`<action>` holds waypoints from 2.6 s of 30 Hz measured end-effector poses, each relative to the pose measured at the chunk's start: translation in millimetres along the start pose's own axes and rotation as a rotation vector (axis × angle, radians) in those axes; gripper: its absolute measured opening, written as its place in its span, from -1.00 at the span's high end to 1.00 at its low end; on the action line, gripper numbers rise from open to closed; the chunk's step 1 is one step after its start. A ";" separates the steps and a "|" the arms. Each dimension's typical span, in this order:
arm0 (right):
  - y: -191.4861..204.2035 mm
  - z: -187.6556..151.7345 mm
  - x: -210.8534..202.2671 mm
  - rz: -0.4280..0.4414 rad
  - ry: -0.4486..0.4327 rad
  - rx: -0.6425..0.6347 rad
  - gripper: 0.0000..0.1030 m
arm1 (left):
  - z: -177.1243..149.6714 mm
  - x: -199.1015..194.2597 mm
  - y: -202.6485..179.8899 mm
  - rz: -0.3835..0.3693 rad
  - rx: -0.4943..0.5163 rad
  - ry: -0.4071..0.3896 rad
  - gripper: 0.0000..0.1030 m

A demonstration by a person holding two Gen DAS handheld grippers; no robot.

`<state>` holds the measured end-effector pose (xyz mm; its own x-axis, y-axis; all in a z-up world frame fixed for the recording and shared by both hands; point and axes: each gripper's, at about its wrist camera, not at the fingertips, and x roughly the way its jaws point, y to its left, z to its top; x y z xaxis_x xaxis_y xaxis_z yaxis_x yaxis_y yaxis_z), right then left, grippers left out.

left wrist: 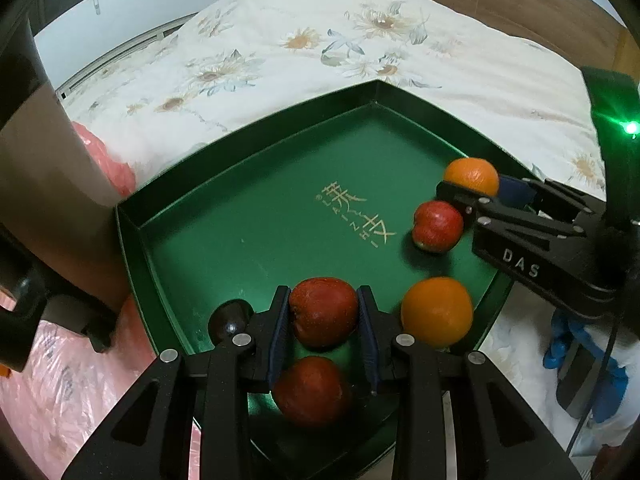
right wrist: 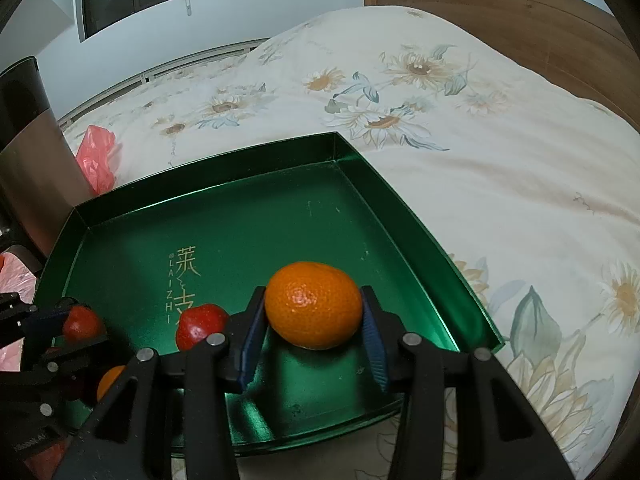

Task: Organize fruits
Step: 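Open the left gripper over the tray while the right gripper releases the orange, then move both open grippers back toward the remaining fruits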

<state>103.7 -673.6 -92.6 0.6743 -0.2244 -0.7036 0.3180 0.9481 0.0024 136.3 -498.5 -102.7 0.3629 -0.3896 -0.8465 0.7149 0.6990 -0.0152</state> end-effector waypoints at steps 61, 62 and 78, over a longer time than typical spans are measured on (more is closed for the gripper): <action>92.6 -34.3 -166.3 0.062 -0.101 -0.100 -1.00 | -86.8 -170.0 65.4 -0.013 -0.127 -0.114 -0.56; 101.6 -36.6 -172.9 0.079 -0.102 -0.107 -1.00 | -92.1 -175.3 71.2 -0.004 -0.137 -0.118 -0.56; 233.4 -66.1 -213.0 0.285 -0.076 -0.265 -1.00 | -167.5 -255.9 162.2 0.222 -0.282 -0.165 -0.56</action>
<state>-9.7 -389.6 10.9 0.7614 0.0495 -0.6464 -0.0654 0.9979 -0.0007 59.3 -184.9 22.3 0.5979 -0.2860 -0.7489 0.4243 0.9055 -0.0070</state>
